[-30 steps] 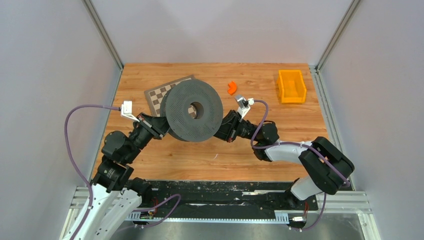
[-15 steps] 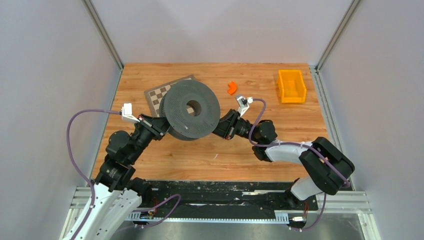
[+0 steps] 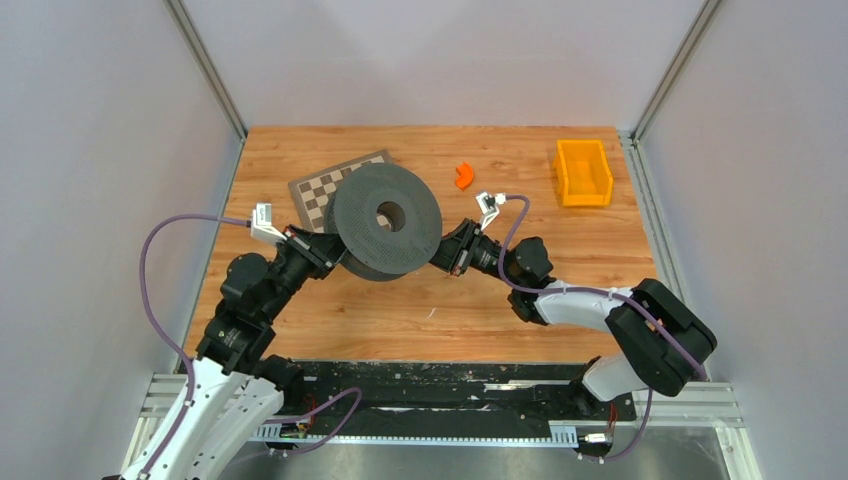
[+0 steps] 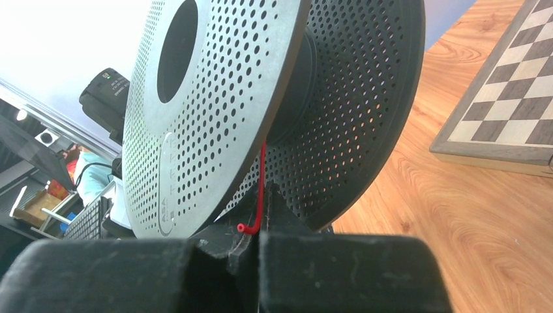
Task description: Wrap the cables
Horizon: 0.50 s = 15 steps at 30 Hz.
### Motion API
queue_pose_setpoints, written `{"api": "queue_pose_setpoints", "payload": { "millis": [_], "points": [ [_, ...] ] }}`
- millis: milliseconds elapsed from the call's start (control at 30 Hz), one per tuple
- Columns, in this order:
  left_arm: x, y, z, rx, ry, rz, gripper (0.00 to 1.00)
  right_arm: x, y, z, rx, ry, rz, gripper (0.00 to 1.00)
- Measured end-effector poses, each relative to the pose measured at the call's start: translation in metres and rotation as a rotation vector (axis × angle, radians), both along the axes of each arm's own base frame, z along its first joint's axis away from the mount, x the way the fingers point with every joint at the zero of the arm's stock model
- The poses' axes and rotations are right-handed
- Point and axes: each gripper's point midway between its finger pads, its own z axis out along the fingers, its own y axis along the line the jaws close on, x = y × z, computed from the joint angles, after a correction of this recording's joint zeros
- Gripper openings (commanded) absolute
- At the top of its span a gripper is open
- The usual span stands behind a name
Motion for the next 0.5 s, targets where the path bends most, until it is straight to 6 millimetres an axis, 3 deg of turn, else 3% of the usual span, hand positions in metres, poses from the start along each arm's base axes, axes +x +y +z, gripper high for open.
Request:
{"api": "queue_pose_setpoints", "payload": {
  "millis": [267, 500],
  "points": [
    [0.000, -0.003, 0.000, -0.025, 0.017, -0.012, 0.00, 0.005, -0.001, -0.002, -0.018, -0.004, -0.033, 0.01],
    [-0.003, -0.009, 0.003, 0.066, -0.058, -0.067, 0.00, 0.007, -0.012, -0.011, -0.121, -0.096, -0.109, 0.07]
  ]
}}
